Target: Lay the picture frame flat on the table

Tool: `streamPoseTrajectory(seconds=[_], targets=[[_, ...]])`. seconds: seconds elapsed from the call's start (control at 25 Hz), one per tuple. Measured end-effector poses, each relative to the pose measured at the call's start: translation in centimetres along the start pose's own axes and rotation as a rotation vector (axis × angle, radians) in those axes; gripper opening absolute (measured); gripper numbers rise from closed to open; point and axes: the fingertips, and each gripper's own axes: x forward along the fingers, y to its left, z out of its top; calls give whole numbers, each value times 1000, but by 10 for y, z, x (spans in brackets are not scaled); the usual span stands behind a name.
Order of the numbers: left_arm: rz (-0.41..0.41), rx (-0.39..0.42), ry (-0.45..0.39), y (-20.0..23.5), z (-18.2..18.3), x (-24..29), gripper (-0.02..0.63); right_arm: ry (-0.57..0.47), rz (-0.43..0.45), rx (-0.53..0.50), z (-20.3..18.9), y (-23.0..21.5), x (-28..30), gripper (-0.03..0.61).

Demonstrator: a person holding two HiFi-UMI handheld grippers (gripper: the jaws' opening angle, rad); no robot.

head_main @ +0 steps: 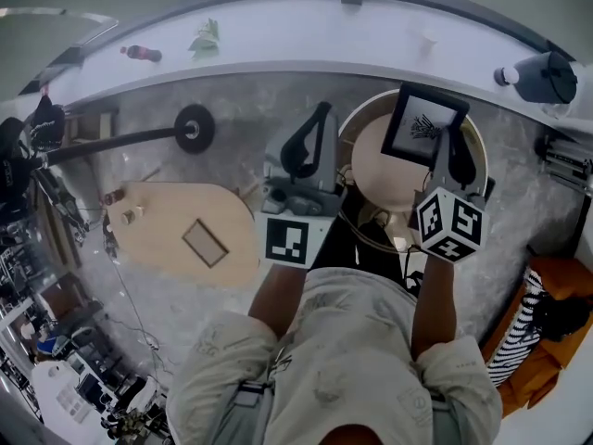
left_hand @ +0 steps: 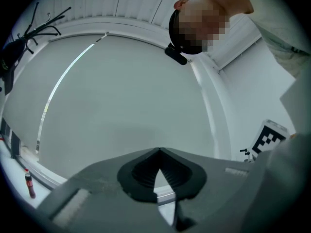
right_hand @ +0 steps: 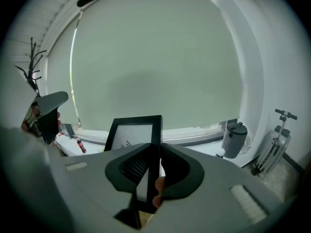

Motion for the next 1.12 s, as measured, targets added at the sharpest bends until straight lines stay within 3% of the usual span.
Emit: streamPoseTrajectory(seconds=[0.8, 1.12], targets=[[5, -36, 125, 31, -99, 11, 3, 305, 22, 8, -142, 27, 90, 72], [4, -52, 187, 37, -137, 5, 3, 452, 6, 25, -218, 24, 114, 72]])
